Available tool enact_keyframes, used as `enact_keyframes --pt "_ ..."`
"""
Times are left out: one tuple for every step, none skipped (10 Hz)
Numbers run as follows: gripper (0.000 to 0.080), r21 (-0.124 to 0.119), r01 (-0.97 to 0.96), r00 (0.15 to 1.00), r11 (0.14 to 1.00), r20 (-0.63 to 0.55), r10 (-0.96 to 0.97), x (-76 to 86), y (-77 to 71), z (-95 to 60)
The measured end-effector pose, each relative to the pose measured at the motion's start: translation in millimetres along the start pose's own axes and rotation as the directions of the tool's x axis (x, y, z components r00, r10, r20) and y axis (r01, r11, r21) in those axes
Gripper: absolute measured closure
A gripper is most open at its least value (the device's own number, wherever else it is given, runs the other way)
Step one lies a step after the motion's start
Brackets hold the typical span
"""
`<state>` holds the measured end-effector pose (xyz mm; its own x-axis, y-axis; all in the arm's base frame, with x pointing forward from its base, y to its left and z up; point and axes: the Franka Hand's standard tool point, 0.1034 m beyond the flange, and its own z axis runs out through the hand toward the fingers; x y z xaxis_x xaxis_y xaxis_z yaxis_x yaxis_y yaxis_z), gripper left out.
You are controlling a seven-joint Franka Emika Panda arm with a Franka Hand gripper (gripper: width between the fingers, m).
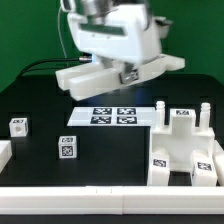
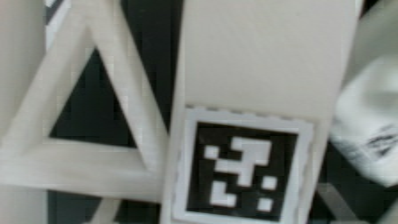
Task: Assemble chair
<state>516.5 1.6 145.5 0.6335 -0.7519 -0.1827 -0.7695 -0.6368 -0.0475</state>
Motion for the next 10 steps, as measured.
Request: enact_keyframes --pt "0.0492 -0.003 0.1 0.995 0.995 -0.003 -0.1 -2.7 -13.4 -1.4" --pt "0.0492 -0.007 0.179 0.984 0.984 0.001 -0.179 -1.6 -8.5 1.1" --pt "0.0492 -0.009 0.226 0.974 0.974 0.002 -0.226 -0.6 -7.0 1.6" --pt "0.0492 -0.009 0.316 0.949 0.949 0.003 -0.316 -1.0 -7.2 2.0" --pt "0.0492 -0.009 0.381 0.925 0.925 0.004 -0.381 -3.1 -9.6 2.1" --pt "0.0492 -0.06 0.458 0.888 0.887 -0.009 -0.46 -9.2 -20.6 -0.9" --pt "0.0492 -0.092 0.593 0.802 0.8 -0.017 -0.596 -19.0 -41.9 -4.2" --pt "0.0492 -0.128 0.678 0.73 0.724 0.006 -0.683 -27.3 -63.4 -4.2" --pt "0.0492 -0.164 0.745 0.659 0.646 0.031 -0.752 -31.5 -82.3 -2.2" --pt "0.0492 -0.189 0.765 0.632 0.616 0.034 -0.774 -38.8 -98.6 2.4"
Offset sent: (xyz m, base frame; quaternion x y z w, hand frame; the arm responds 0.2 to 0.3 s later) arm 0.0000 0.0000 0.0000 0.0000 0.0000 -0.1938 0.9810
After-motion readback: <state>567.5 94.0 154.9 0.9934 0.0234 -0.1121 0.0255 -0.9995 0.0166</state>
